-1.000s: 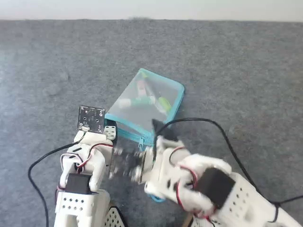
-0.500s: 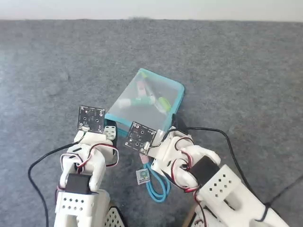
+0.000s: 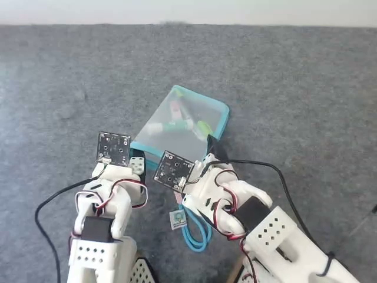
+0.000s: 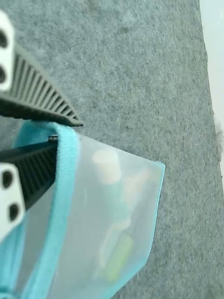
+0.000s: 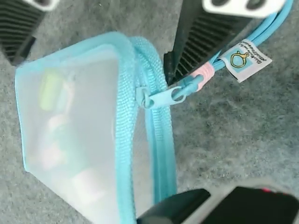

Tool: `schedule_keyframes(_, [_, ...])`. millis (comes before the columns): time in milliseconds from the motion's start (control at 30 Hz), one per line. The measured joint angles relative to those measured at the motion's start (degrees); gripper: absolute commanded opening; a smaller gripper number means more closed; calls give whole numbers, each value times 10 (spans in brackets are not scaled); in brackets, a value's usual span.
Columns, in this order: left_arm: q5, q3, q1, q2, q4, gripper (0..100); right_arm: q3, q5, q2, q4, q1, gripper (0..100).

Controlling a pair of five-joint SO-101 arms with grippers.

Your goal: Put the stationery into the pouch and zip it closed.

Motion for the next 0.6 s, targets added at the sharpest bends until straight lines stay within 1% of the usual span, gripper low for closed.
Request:
schedule_keyframes(133, [0,0,0,0,0,11,4,1,0,-14,0,161])
schedule_keyframes(233, [0,0,0,0,0,11,20,1,0,-41,0,159])
schedule_keyframes(300, [0,0,0,0,0,11,23,1,0,-47,3,169])
schedule_keyframes(367, [0,0,0,0,0,11,23,1,0,-50,4,159])
schedule_keyframes(433, [0,0,0,0,0,11,23,1,0,-50,4,107])
schedule_keyframes(500, [0,0,6,0,0,11,23,1,0,-50,4,22])
schedule_keyframes(533, [0,0,7,0,0,12,23,1,0,-50,5,0])
schedule_keyframes(567, [0,0,8,0,0,12,23,1,0,-50,5,17])
schedule_keyframes(600, [0,0,9,0,0,12,23,1,0,-51,5,13])
